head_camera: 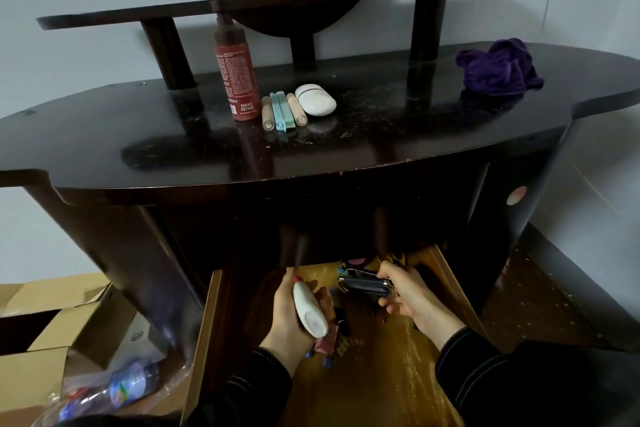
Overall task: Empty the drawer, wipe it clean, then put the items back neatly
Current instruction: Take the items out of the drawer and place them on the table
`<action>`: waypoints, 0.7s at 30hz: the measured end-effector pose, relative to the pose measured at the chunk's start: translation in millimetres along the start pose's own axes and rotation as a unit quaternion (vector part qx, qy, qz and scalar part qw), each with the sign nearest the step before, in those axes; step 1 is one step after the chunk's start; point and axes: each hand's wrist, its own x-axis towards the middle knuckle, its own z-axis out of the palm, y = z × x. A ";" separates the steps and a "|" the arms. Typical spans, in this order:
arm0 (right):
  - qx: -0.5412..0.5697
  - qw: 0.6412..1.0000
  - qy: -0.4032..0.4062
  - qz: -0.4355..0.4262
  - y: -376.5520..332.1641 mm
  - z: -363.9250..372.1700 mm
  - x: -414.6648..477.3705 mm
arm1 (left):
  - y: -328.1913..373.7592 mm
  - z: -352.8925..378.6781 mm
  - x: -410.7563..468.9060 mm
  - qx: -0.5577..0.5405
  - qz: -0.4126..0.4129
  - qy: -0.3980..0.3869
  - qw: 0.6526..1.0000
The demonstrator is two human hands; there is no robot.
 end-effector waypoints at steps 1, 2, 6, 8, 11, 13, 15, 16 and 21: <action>-0.001 1.000 0.005 -0.003 0.7 0.6 1.2 | -1.8 -4.8 -7.9 0.009 -0.029 -0.036 0.999; -0.005 1.000 0.012 -0.010 1.2 0.8 2.4 | -3.8 -10.3 -14.4 0.022 -0.058 -0.072 0.995; -0.066 0.995 0.003 -0.073 -0.2 -2.2 -6.6 | -8.7 -24.9 -41.1 0.094 -0.089 -0.144 0.981; -0.094 0.990 -0.017 -0.106 -3.3 -5.6 -22.0 | -4.2 -30.3 -53.1 0.140 -0.076 -0.177 0.971; -0.171 0.970 -0.011 -0.170 -14.8 -10.0 -54.8 | 7.1 -37.8 -75.1 0.268 -0.008 -0.220 0.938; -0.237 0.945 -0.007 -0.227 -30.3 -11.4 -80.8 | 16.8 -41.0 -94.9 0.349 0.059 -0.224 0.908; -0.281 0.917 -0.010 -0.284 -52.8 -12.9 -108.7 | 28.5 -39.6 -120.4 0.406 0.101 -0.229 0.879; -0.293 0.905 -0.010 -0.307 -65.9 -13.5 -122.9 | 34.5 -37.4 -134.9 0.428 0.118 -0.238 0.864; -0.266 0.878 -0.047 -0.394 -134.1 -16.0 -185.0 | 65.4 -12.3 -206.2 0.458 0.284 -0.219 0.813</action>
